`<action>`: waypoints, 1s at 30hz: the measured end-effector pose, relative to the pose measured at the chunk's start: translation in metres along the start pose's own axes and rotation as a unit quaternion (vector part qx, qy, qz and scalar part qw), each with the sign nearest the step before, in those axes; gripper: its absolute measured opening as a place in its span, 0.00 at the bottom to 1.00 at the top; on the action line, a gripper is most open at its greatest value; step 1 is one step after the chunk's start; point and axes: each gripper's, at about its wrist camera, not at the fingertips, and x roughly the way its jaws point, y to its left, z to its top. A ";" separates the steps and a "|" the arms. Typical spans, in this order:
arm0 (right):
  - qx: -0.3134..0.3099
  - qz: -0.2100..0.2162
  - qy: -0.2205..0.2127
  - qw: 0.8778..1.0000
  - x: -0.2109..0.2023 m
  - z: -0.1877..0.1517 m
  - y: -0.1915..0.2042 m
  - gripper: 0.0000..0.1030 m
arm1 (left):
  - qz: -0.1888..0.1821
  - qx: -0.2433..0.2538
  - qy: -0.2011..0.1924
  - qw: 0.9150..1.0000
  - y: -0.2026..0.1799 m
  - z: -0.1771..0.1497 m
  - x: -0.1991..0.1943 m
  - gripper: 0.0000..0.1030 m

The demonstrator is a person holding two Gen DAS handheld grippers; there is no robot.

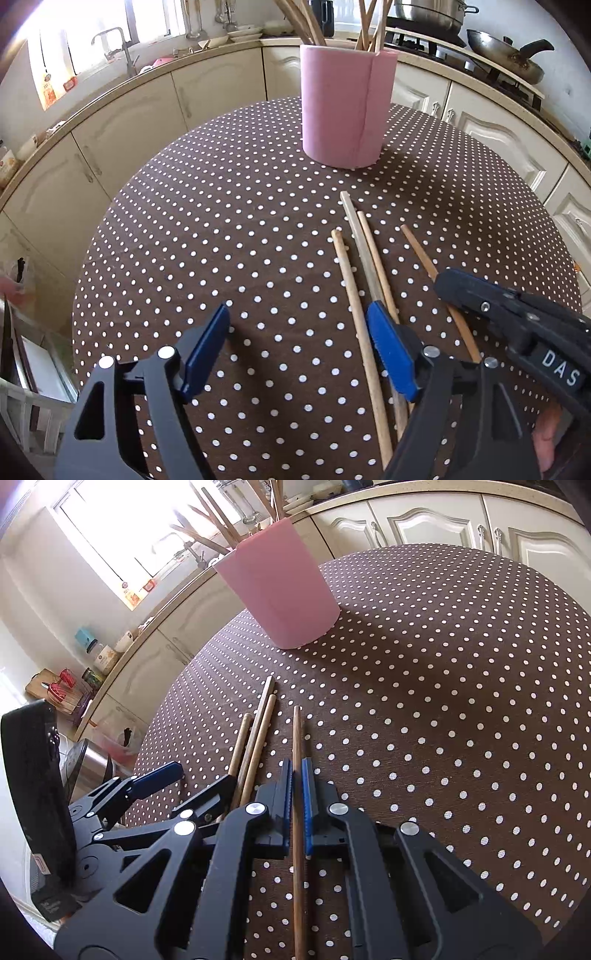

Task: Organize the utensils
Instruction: 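Grasp a wooden chopstick with the right tool while the left tool grasps another, then lift both held chopsticks and lower them into the pink cup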

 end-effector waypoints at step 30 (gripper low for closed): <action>-0.066 -0.024 -0.183 0.981 -0.075 0.032 0.040 0.05 | -0.066 -0.093 -0.162 0.980 0.050 0.008 -0.059 0.06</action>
